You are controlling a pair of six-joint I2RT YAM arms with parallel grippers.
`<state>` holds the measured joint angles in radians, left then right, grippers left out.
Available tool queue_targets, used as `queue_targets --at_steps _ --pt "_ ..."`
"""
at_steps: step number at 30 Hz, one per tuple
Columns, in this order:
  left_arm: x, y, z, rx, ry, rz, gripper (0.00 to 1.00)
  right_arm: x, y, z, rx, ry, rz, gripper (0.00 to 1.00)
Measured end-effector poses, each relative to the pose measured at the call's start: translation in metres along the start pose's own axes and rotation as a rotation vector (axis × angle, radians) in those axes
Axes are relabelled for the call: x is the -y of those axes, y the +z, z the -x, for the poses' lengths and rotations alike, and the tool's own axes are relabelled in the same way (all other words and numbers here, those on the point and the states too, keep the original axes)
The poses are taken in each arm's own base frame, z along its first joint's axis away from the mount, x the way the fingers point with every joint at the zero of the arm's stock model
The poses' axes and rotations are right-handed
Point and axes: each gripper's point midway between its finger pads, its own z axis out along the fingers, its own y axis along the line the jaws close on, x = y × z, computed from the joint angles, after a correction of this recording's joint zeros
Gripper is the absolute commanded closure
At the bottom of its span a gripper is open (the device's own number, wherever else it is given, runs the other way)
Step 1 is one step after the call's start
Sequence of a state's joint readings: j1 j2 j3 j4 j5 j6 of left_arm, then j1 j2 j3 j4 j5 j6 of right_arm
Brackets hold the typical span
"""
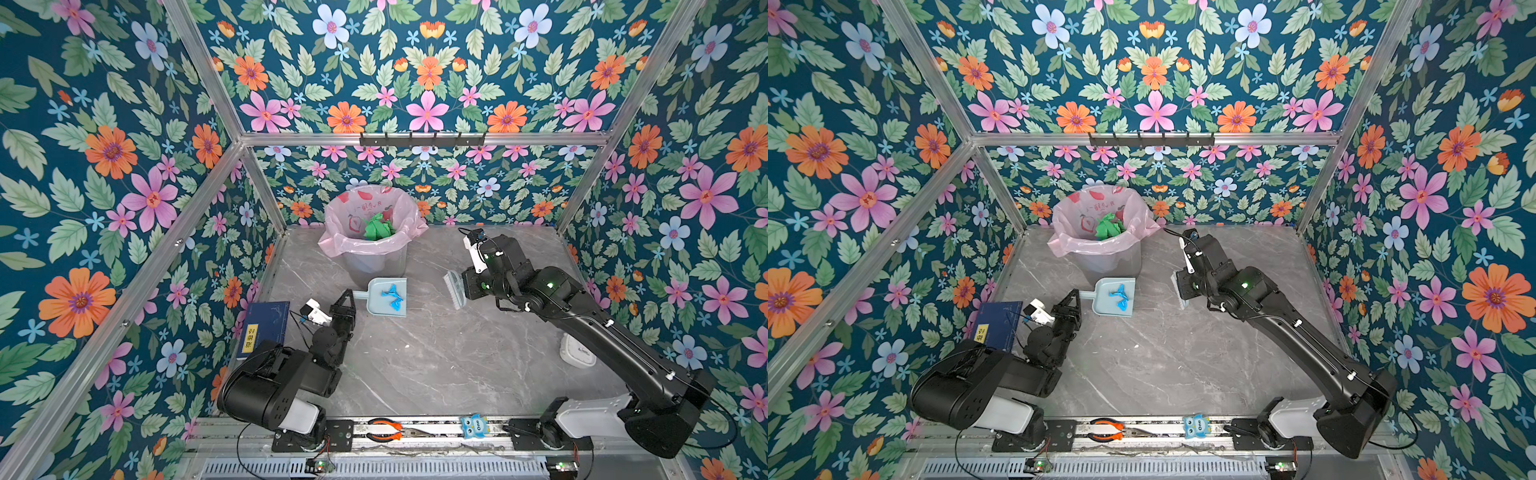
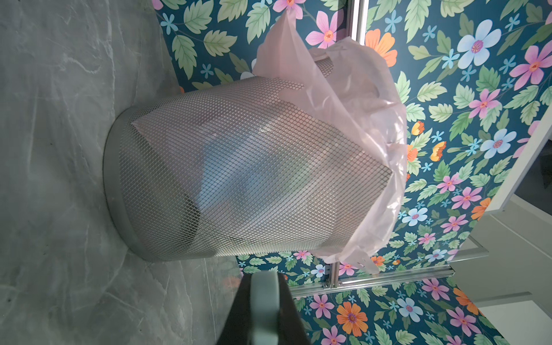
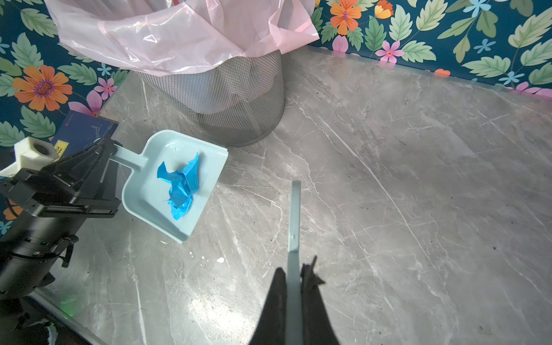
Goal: Sweep away the paper scraps from the table
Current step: 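Draw the brush back with the right gripper, holding the loaded dustpan still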
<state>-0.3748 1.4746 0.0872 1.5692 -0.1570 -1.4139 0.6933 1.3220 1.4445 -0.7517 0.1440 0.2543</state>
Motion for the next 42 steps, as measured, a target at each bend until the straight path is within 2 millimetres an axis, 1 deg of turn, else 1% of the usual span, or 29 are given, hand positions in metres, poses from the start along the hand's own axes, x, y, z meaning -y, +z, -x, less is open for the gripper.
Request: queue_targets --at_steps 36,39,42 --pt "-0.004 0.000 0.001 0.004 -0.016 0.009 1.00 -0.001 -0.005 0.004 0.014 0.006 0.011 1.00" --pt "0.003 -0.001 0.002 0.002 -0.028 -0.009 1.00 -0.001 -0.006 0.005 0.016 0.007 0.011 1.00" --pt "0.019 -0.003 0.004 0.001 -0.057 -0.053 1.00 -0.001 -0.009 0.006 0.024 0.008 0.013 1.00"
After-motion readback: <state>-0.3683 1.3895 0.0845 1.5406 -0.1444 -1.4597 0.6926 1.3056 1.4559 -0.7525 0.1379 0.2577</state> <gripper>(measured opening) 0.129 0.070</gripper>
